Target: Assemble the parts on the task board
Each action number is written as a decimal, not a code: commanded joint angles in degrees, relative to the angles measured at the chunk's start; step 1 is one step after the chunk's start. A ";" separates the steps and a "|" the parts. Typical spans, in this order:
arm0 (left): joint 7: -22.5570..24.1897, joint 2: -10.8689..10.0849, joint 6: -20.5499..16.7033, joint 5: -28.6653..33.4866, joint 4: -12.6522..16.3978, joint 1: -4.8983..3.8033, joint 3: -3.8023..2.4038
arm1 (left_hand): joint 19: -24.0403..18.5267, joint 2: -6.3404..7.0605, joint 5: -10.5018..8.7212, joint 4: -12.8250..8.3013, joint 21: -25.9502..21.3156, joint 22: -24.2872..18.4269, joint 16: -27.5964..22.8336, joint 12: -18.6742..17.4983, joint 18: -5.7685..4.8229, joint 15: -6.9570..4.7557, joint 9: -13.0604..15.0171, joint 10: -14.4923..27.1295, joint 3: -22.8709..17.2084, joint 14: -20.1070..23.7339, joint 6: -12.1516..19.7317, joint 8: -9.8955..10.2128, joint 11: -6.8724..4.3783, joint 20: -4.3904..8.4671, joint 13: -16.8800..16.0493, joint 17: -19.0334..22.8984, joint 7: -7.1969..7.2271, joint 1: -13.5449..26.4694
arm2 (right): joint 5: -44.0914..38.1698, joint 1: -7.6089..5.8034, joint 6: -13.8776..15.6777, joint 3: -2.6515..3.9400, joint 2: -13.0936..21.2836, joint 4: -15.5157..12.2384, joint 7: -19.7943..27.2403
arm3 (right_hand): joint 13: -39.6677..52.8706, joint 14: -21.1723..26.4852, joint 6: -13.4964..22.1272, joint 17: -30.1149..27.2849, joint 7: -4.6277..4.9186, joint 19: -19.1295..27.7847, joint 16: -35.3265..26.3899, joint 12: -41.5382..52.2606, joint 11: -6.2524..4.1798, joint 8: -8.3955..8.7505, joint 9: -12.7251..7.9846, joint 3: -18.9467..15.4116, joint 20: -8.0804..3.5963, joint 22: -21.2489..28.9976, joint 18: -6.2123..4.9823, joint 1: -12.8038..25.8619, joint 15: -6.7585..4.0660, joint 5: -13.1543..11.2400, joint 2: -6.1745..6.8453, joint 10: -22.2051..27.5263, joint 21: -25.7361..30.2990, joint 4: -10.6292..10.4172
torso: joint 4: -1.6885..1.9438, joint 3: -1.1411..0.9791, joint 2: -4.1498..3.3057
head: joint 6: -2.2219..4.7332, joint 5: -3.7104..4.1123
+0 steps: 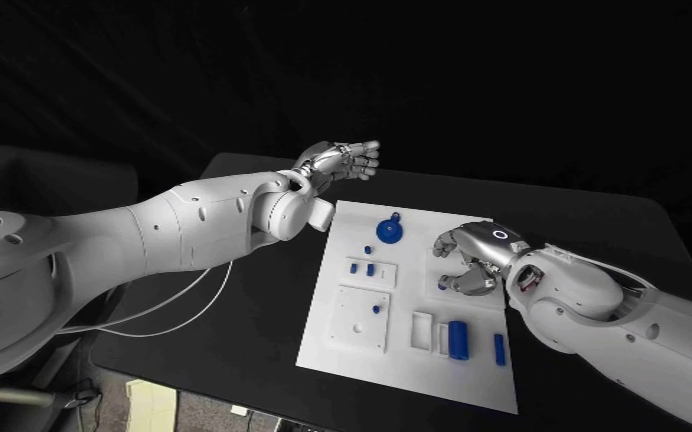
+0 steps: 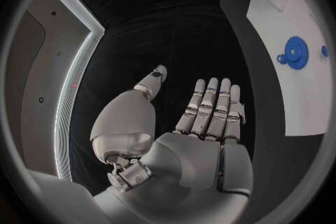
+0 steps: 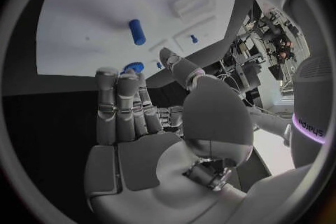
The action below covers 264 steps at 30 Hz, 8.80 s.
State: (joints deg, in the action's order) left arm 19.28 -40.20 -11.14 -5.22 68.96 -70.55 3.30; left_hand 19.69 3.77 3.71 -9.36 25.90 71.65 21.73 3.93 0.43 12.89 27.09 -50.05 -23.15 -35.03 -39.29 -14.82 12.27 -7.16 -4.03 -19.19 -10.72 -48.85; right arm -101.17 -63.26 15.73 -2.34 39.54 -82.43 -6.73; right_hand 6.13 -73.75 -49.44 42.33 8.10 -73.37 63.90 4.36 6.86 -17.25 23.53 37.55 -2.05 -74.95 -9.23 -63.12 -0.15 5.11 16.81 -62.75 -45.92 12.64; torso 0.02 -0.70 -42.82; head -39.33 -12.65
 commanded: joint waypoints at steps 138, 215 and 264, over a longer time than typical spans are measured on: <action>0.87 2.30 0.82 0.35 -1.71 -0.09 -0.04 | 1.12 -0.47 -0.28 -0.04 -0.88 -0.04 0.14 0.02 0.75 -0.16 -0.03 -0.56 0.00 -0.34 0.47 -0.16 0.05 0.18 0.03 -0.21 -2.09 -0.19 | -9.66 6.67 0.55 -4.52 -14.98 -0.04 -1.32 | 1.69 -0.68 -9.69 -0.95 -2.04 -1.23 2.74 6.00 -4.43 -5.56 3.05 14.39 -1.49 -1.24 -5.77 -3.67 -3.87 -2.32 -5.28 -12.39 -3.47 -1.77 | 0.10 0.19 -0.05 | -3.13 -5.51; 0.61 2.15 0.95 0.35 -1.27 -0.10 -0.05 | 1.29 -0.45 -0.30 -0.12 -1.18 -0.08 0.11 -0.02 0.74 -0.15 -0.04 -0.57 0.04 -0.31 0.53 -0.19 0.13 0.20 0.05 -0.25 -2.05 -0.26 | -7.93 6.93 4.00 -6.59 -16.44 2.67 -1.86 | -0.08 -0.40 -2.92 -1.95 1.03 -0.02 2.71 1.21 -1.49 -1.06 1.54 3.53 -0.96 -0.82 -5.77 1.93 -1.03 -1.84 -1.00 -4.76 -4.16 0.43 | 0.12 0.19 -0.04 | -3.63 -5.16; 1.02 2.26 2.05 0.41 -3.25 0.58 0.04 | 3.25 -1.04 -0.34 -0.34 -1.39 0.00 1.54 0.13 1.09 -0.94 0.05 -1.27 0.34 -2.39 -0.03 -0.69 -0.73 0.79 -0.02 -0.93 -1.36 -0.28 | 41.42 -2.87 -14.89 1.06 8.37 -5.85 -10.45 | 43.21 -0.84 -2.62 0.99 -1.63 -1.36 8.74 51.87 -6.92 -1.64 4.46 -8.76 -2.62 -1.29 -5.77 11.17 -6.26 11.25 -6.31 -3.18 -6.29 -2.33 | -1.05 -0.40 1.98 | -0.90 7.34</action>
State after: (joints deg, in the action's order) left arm 19.39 -37.98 -10.28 -5.14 65.51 -69.98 3.38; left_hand 22.56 3.39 3.71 -9.52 24.83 71.59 23.07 3.93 1.30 11.98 27.05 -51.08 -22.99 -36.96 -39.08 -15.30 11.66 -6.34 -4.00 -20.07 -10.52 -49.23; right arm -64.08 -66.16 7.83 -1.18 47.86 -87.93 -12.03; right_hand 48.39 -74.85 -51.72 43.12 6.26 -74.67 72.44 55.15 0.00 -18.59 27.88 28.65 -4.76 -74.92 -9.85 -52.12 -6.39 16.52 10.63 -66.51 -52.09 10.47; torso -0.83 -0.95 -41.22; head -40.00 -5.95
